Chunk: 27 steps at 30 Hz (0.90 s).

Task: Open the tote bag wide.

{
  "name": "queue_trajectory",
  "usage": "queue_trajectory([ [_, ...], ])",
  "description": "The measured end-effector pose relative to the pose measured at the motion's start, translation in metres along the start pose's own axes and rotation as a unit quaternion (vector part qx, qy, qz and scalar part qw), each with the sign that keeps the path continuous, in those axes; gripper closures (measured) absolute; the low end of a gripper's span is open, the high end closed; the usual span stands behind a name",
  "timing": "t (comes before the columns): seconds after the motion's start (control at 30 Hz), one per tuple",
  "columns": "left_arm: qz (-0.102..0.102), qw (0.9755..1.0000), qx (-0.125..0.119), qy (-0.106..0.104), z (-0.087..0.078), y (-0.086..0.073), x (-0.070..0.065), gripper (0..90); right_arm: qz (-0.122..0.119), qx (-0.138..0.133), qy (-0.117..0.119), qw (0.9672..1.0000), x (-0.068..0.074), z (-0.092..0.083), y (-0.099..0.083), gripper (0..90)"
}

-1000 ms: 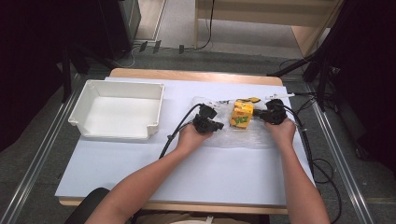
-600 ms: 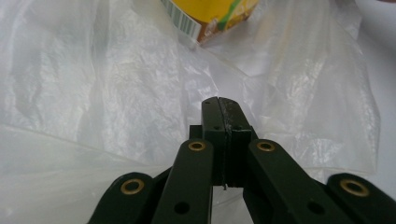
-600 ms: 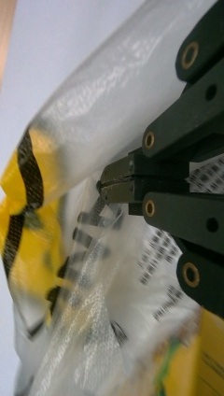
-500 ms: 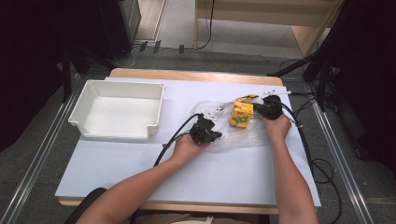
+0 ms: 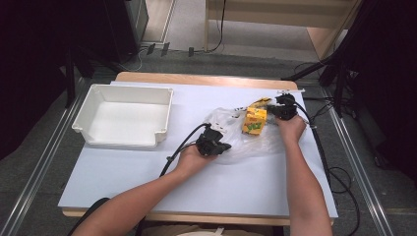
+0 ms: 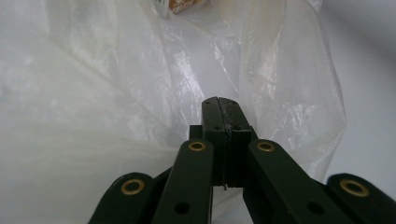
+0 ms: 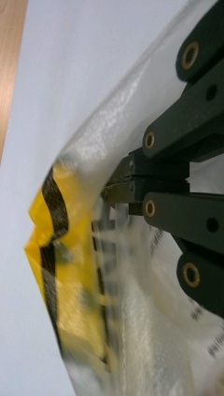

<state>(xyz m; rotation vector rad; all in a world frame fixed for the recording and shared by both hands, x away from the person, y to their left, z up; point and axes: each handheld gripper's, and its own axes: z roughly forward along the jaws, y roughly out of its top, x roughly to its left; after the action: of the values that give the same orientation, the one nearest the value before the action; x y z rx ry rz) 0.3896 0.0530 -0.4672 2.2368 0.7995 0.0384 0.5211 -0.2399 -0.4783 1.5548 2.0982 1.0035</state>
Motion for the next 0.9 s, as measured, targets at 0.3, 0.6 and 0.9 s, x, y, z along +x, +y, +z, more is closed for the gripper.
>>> queue_trajectory([
  [0.3, 0.005, 0.9995, -0.031, 0.002, -0.020, 0.028, 0.001, 90.0, -0.021, -0.036, 0.039, 0.9984, 0.012, -0.038, 0.006, 90.0],
  [0.6, 0.015, 0.9980, -0.059, 0.018, -0.033, 0.065, 0.012, 90.0, -0.050, -0.041, 0.058, 0.9963, 0.023, -0.070, 0.002, 90.0],
  [0.9, 0.012, 0.9980, -0.059, 0.020, -0.013, 0.094, 0.042, 90.0, -0.064, -0.037, 0.074, 0.9945, 0.033, -0.085, -0.021, 90.0],
])
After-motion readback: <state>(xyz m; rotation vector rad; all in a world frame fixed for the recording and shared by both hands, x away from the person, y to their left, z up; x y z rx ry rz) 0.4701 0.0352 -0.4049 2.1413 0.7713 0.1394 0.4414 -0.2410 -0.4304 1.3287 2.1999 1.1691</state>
